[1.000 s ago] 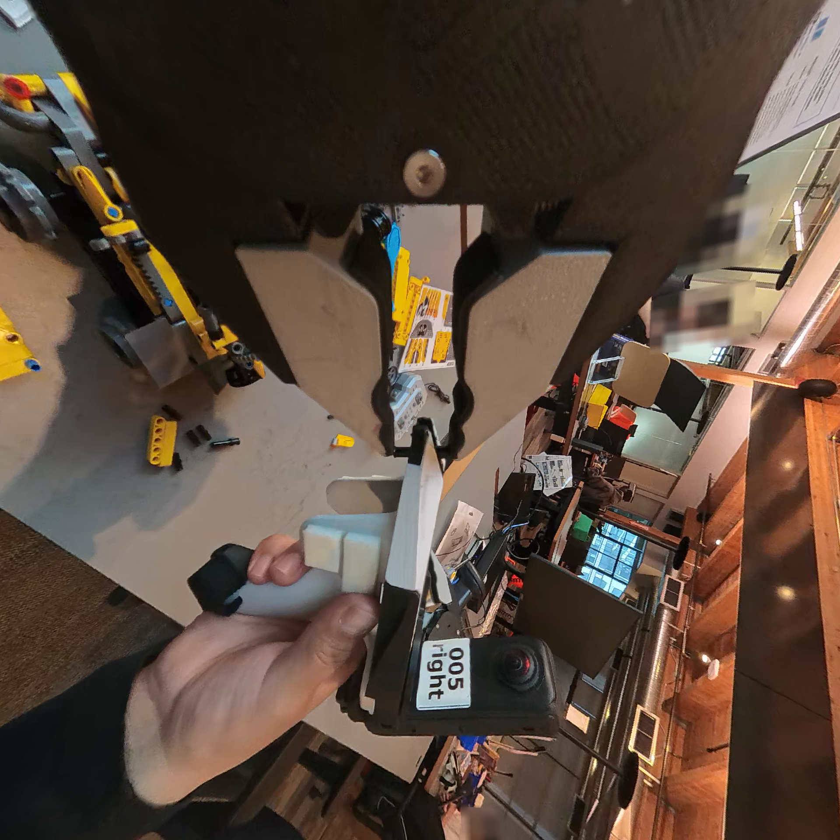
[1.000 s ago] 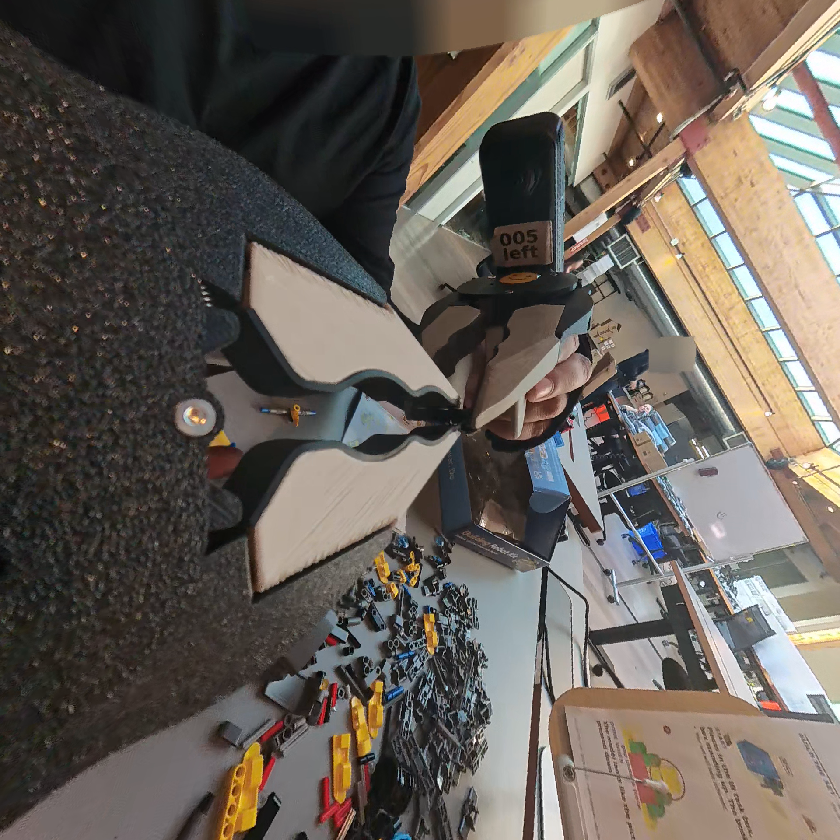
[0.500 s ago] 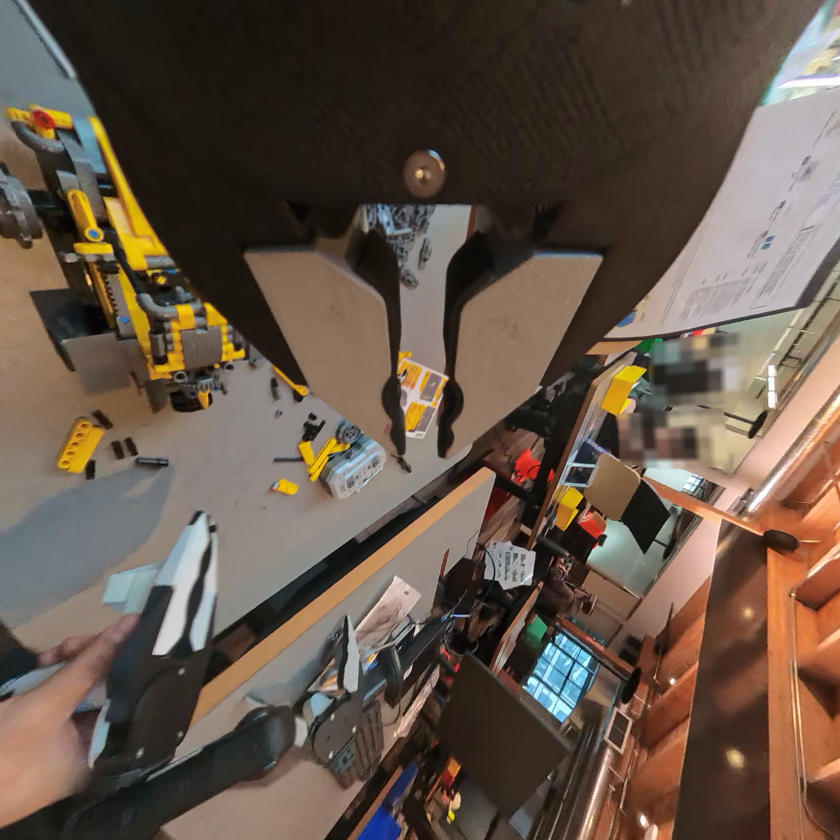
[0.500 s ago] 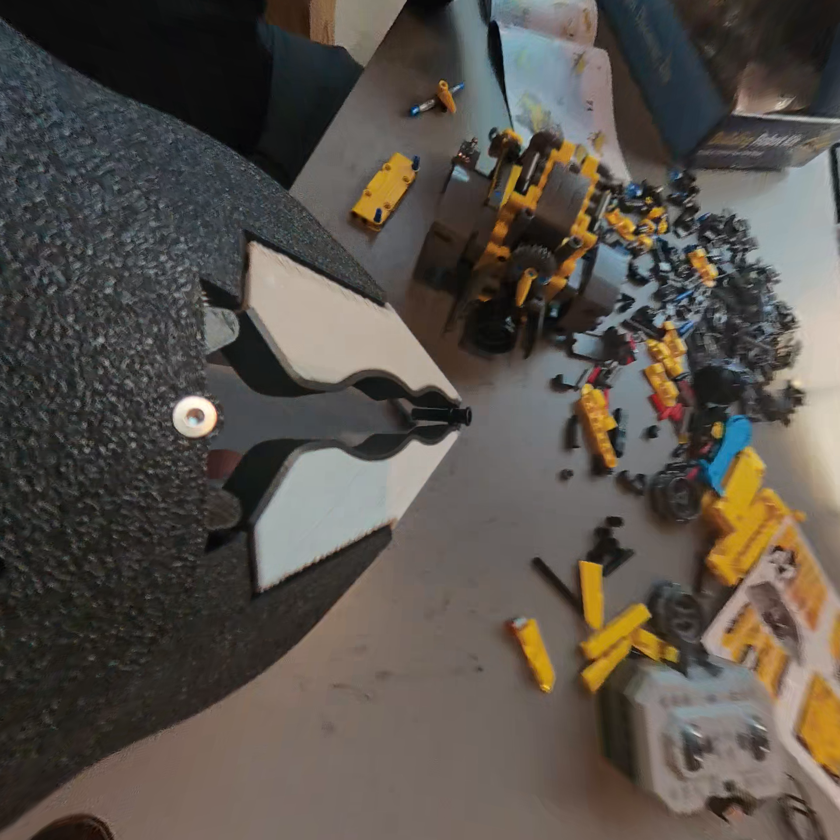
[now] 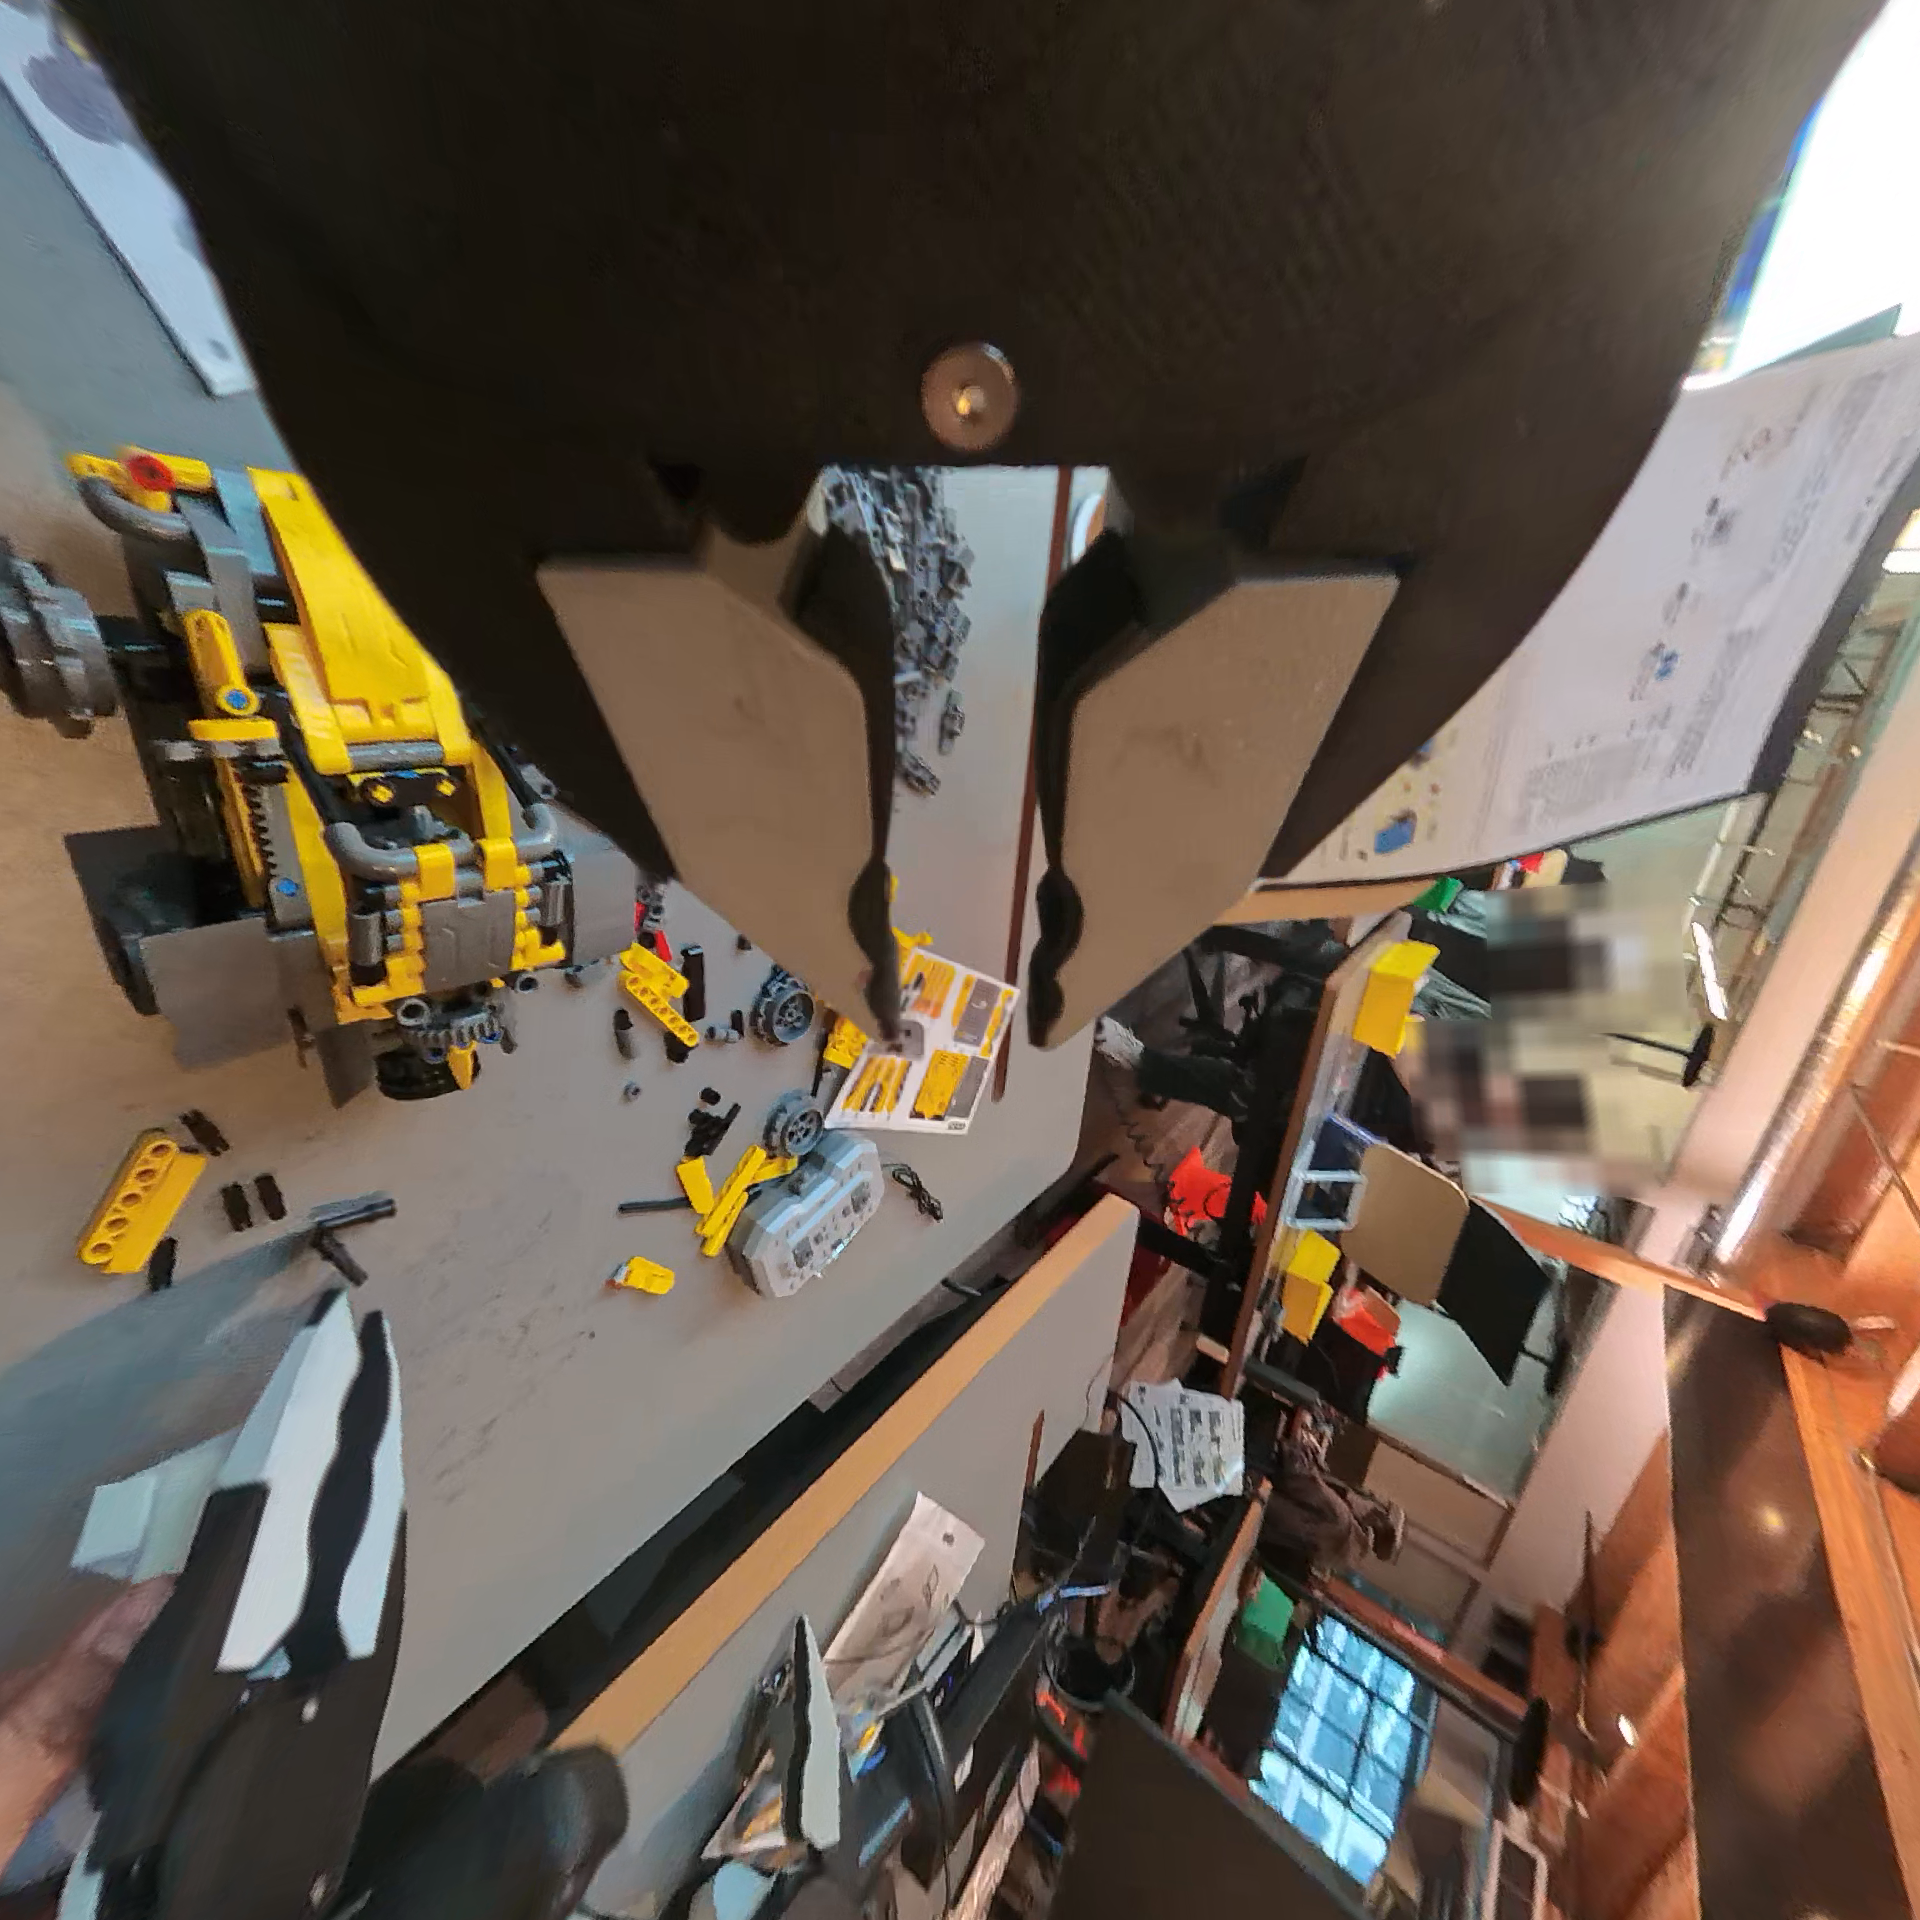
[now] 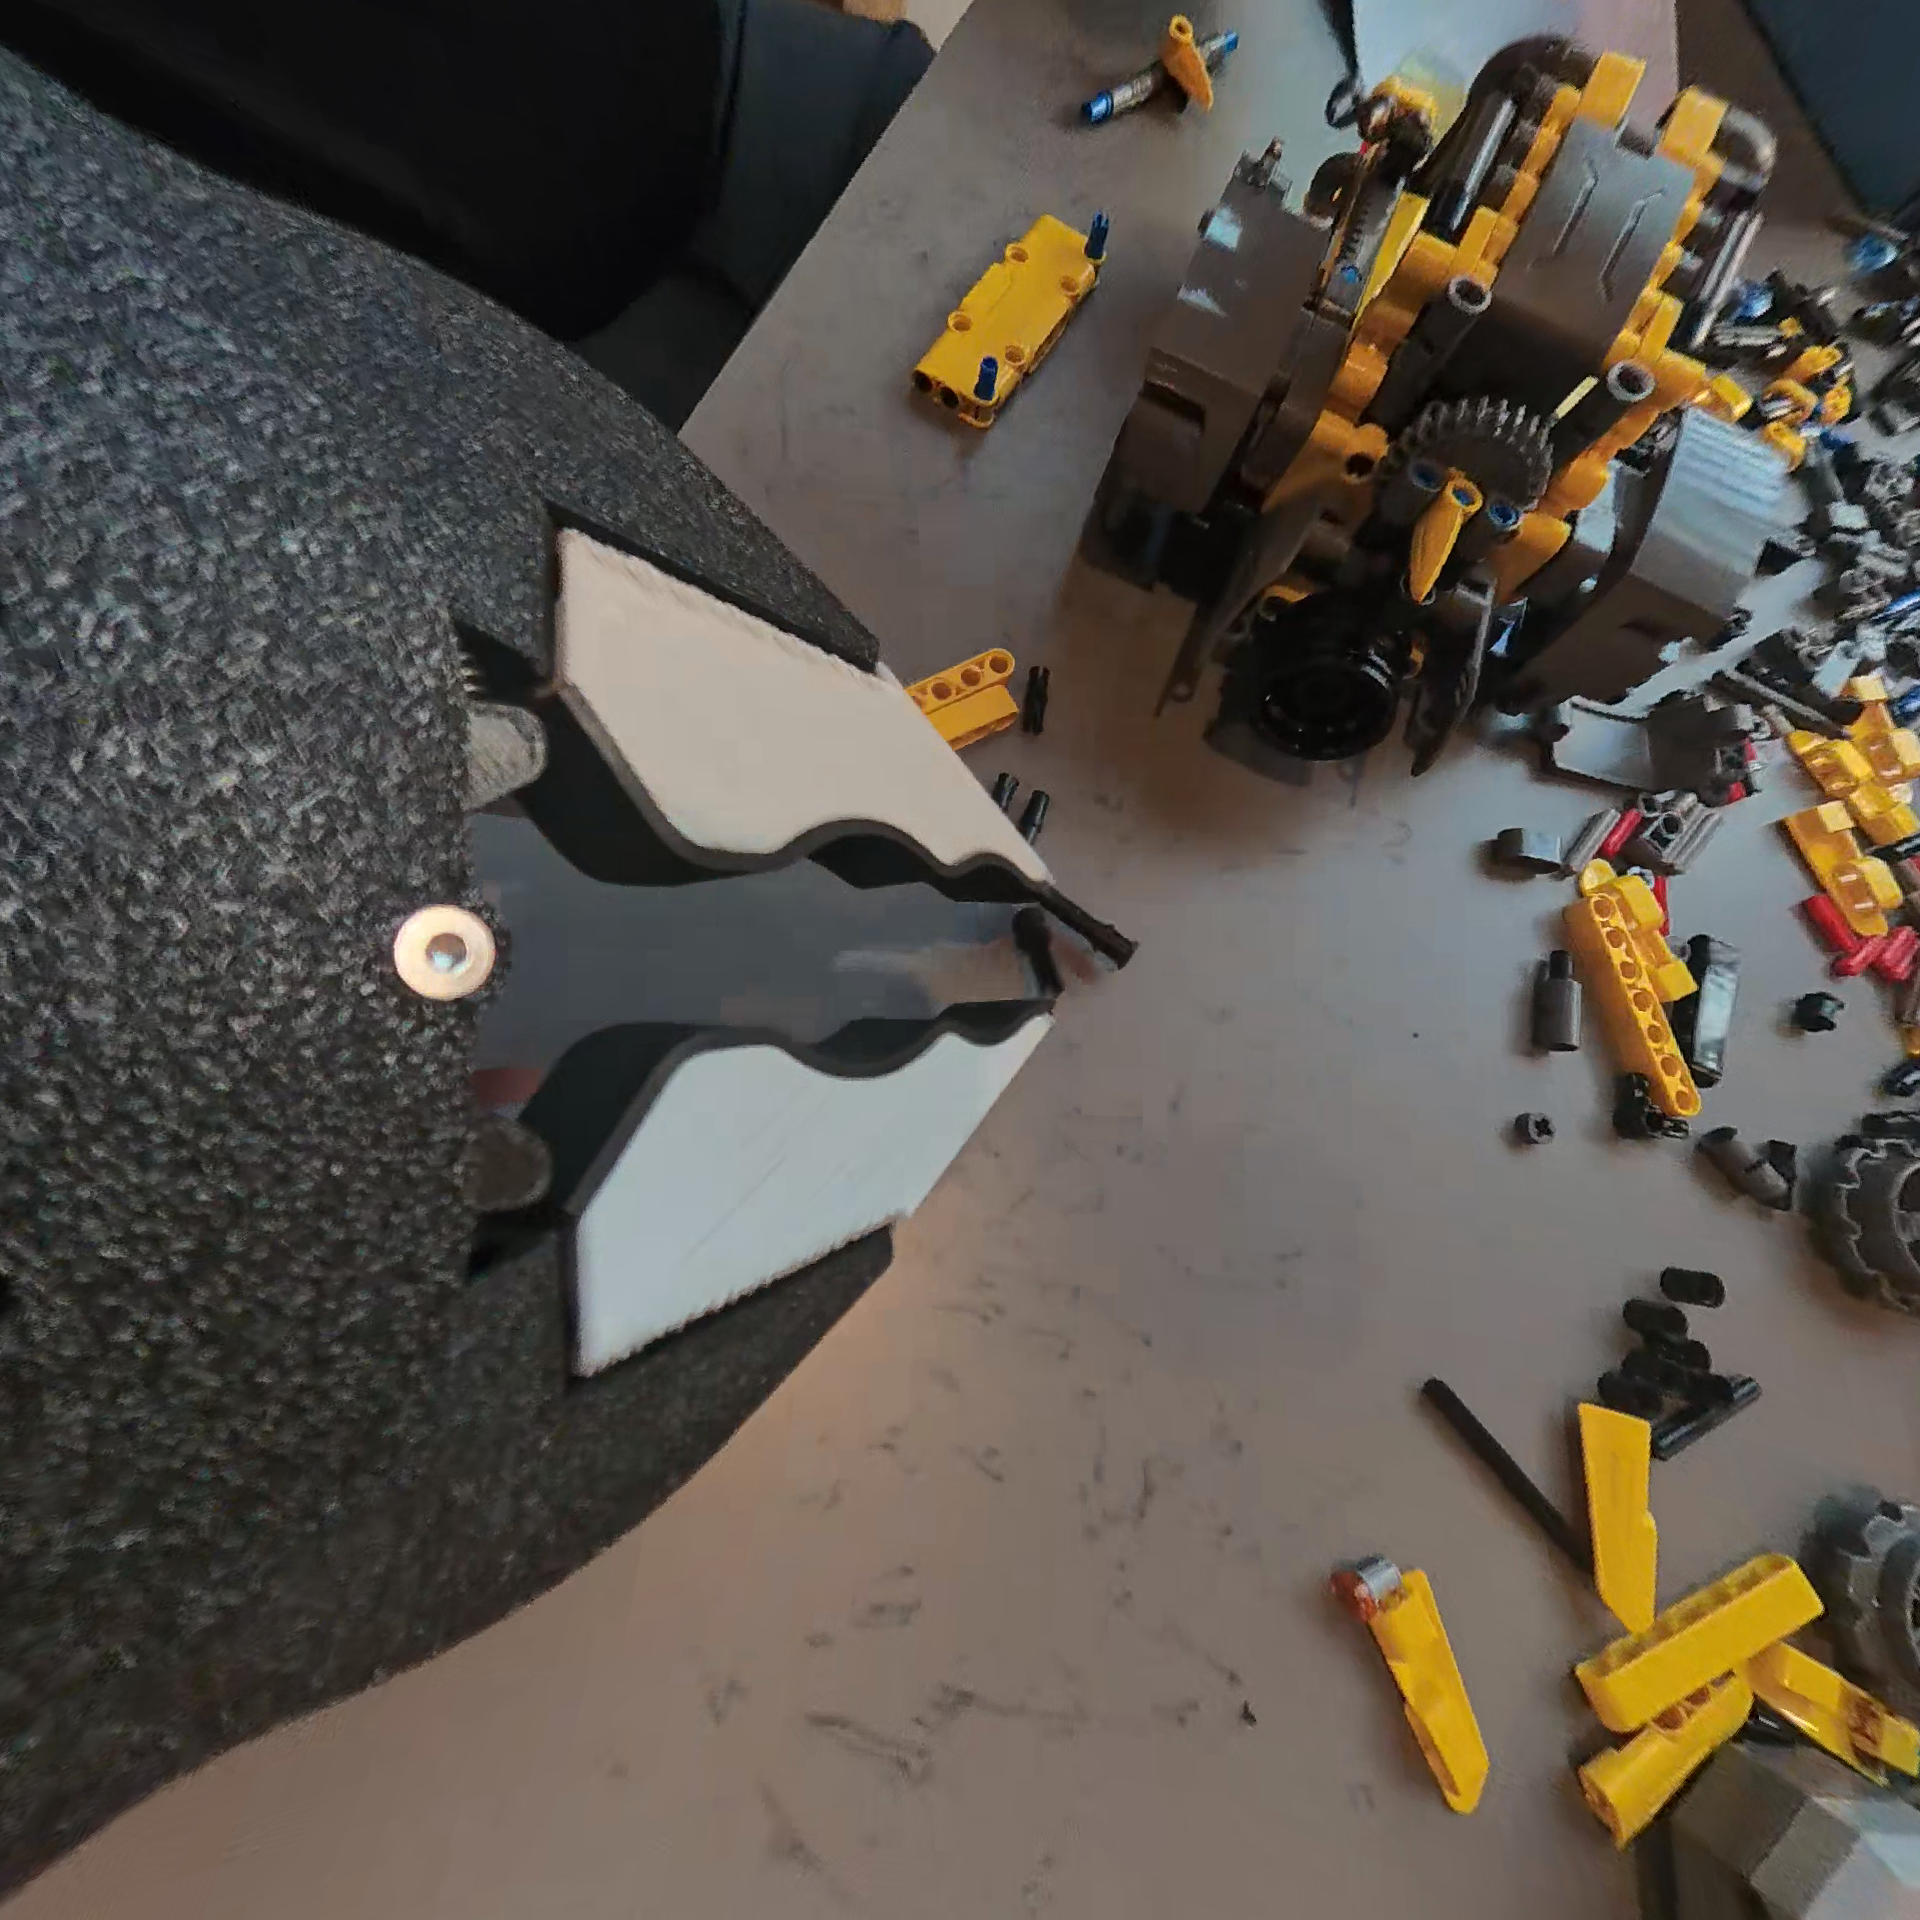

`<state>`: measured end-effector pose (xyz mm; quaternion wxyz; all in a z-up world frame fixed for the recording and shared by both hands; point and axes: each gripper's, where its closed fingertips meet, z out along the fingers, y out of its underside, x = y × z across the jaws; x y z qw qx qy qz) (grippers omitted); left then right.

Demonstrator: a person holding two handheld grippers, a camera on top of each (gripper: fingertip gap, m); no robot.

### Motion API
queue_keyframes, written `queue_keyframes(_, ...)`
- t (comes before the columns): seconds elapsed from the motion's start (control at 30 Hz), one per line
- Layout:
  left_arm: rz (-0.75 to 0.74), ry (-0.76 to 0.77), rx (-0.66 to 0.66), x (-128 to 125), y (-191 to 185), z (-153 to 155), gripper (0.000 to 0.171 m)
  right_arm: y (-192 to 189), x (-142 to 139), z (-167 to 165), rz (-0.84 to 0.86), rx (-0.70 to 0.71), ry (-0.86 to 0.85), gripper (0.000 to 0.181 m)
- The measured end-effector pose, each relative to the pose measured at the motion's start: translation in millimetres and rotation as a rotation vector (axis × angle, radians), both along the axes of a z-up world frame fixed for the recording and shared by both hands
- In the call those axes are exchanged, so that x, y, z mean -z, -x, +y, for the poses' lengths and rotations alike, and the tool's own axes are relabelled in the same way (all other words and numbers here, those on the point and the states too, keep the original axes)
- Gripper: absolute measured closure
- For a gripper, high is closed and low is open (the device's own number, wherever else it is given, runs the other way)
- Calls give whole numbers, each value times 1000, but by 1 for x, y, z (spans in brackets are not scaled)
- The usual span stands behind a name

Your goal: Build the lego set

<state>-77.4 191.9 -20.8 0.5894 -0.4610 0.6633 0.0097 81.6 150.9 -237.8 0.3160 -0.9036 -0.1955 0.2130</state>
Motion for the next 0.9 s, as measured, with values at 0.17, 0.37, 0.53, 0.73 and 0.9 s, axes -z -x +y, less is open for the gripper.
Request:
queue_keyframes(0.17,10,50,-42,4,5,8,141,-18,-30,14,107,49,-163,163)
queue_keyframes(0.37,84,48,-87,19,11,17,142,-38,-49,43,103,48,-425,161)
queue_keyframes(0.53,97,52,-105,22,15,23,142,-42,-37,56,64,32,-512,160)
queue_keyframes(0.73,119,44,-125,26,18,28,144,-37,-30,61,14,5,-494,163)
queue_keyframes(0.9,140,50,-109,32,14,22,146,-33,-22,61,-63,-19,-487,159)
